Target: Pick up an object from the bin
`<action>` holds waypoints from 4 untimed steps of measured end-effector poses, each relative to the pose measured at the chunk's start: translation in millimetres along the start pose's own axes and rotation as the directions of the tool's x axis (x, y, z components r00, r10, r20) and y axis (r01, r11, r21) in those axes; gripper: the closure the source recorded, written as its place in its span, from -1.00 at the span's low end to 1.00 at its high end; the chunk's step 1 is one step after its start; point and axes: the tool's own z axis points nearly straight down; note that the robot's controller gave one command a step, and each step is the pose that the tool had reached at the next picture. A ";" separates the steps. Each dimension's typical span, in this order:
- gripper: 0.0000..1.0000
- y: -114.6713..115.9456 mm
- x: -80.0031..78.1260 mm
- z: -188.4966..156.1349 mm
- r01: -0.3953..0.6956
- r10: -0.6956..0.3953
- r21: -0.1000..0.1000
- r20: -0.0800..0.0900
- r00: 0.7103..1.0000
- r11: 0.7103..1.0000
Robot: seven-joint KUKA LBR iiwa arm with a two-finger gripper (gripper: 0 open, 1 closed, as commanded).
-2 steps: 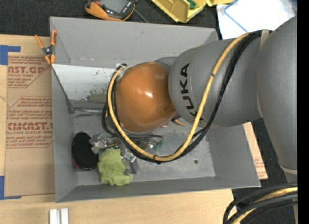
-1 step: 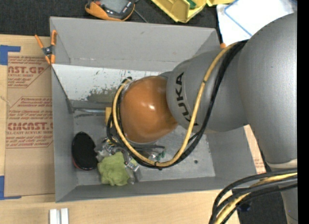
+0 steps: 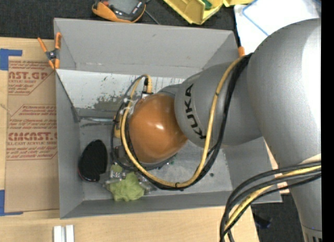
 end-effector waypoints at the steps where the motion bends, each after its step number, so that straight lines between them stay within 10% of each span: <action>1: 1.00 -0.5 -8.0 -0.6 -0.117 0.117 -0.010 -0.004 0.993 0.993; 4: 1.00 0.9 -8.6 -54.9 -0.117 0.117 -0.014 -0.006 0.993 0.993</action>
Offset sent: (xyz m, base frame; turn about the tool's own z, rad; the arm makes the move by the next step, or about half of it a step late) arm 0.0000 0.0000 0.0000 0.0000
